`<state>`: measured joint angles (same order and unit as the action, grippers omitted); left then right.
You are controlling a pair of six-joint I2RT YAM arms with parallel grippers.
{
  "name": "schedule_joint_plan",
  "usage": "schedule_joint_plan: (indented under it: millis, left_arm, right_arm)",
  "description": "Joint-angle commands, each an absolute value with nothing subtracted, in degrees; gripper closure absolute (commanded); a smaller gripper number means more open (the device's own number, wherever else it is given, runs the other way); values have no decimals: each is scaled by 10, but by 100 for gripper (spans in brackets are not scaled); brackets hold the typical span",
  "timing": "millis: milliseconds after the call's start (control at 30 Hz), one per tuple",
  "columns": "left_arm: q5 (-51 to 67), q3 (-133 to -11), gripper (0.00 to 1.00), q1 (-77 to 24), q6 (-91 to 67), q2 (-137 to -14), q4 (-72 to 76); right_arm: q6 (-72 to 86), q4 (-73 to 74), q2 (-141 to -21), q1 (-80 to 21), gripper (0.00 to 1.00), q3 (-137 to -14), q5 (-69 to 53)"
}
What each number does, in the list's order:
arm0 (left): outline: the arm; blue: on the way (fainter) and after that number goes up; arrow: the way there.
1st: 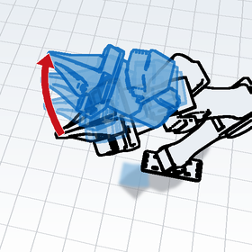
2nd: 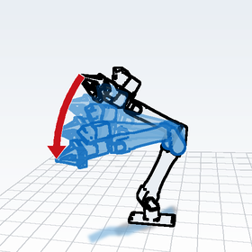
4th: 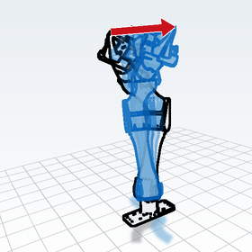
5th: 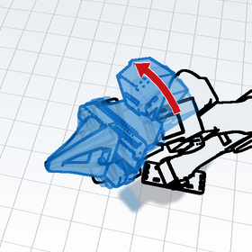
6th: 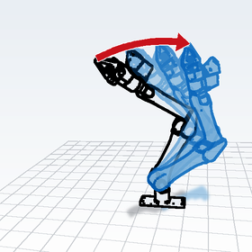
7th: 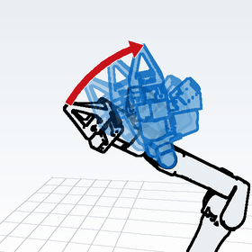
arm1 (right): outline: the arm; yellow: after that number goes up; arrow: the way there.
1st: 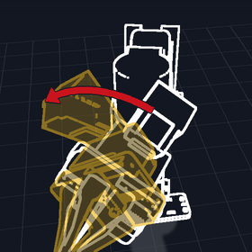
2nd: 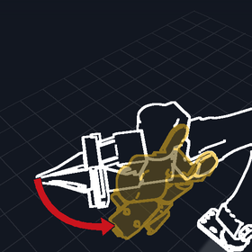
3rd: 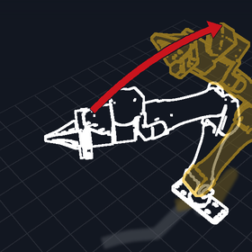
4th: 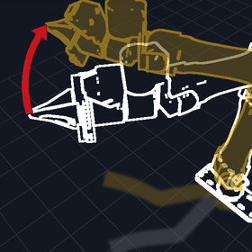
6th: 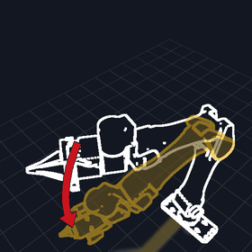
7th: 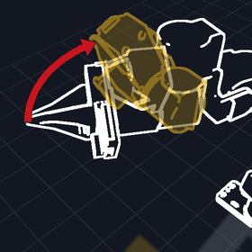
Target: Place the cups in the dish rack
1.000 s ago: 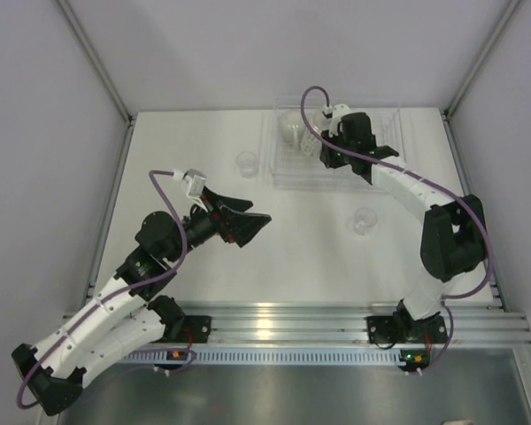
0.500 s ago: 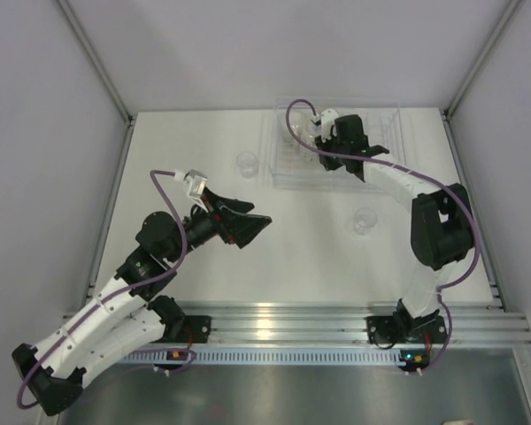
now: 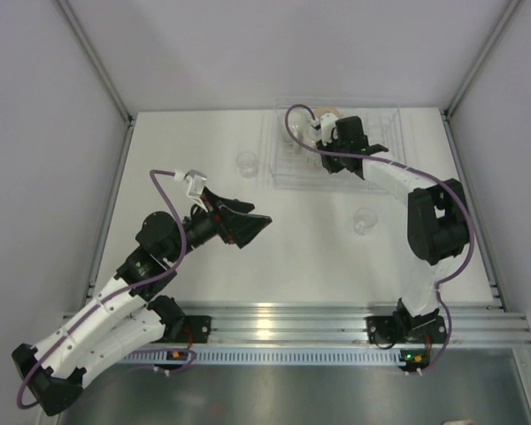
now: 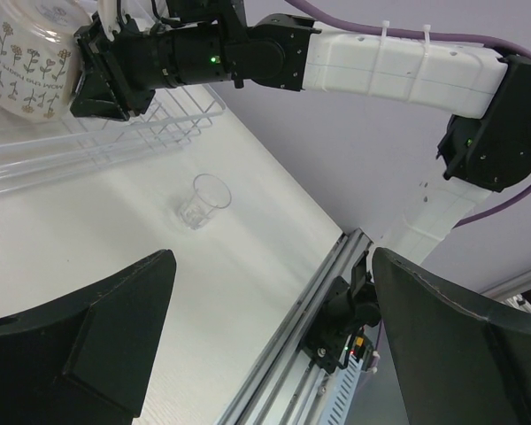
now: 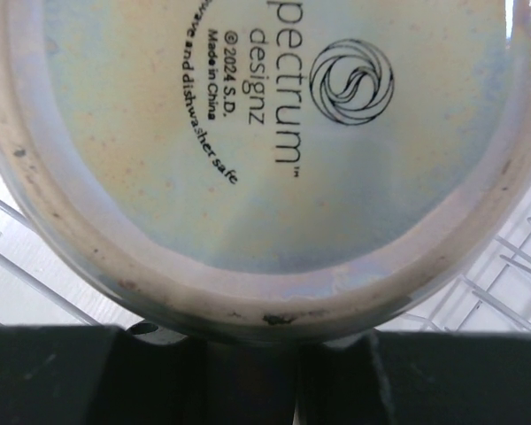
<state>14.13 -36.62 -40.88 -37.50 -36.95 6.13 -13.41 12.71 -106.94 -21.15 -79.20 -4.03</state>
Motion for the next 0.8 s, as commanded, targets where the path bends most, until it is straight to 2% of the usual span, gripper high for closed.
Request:
schedule_joint_plan:
  millis: [0, 367, 500, 767]
  left_arm:
    - [148, -381, 2, -410, -376, -360, 73]
    - [138, -387, 2, -410, -366, -345, 47]
    - [134, -392, 2, -410, -362, -343, 40]
    - [136, -396, 2, -410, -363, -344, 40]
  right_arm:
    - [-156, 90, -1066, -198, 100, -843, -67]
    - [-193, 128, -1074, -190, 99, -844, -127]
    - [-203, 147, -1083, -189, 87, -849, -120]
    - [-213, 160, -1079, -182, 80, -847, -113]
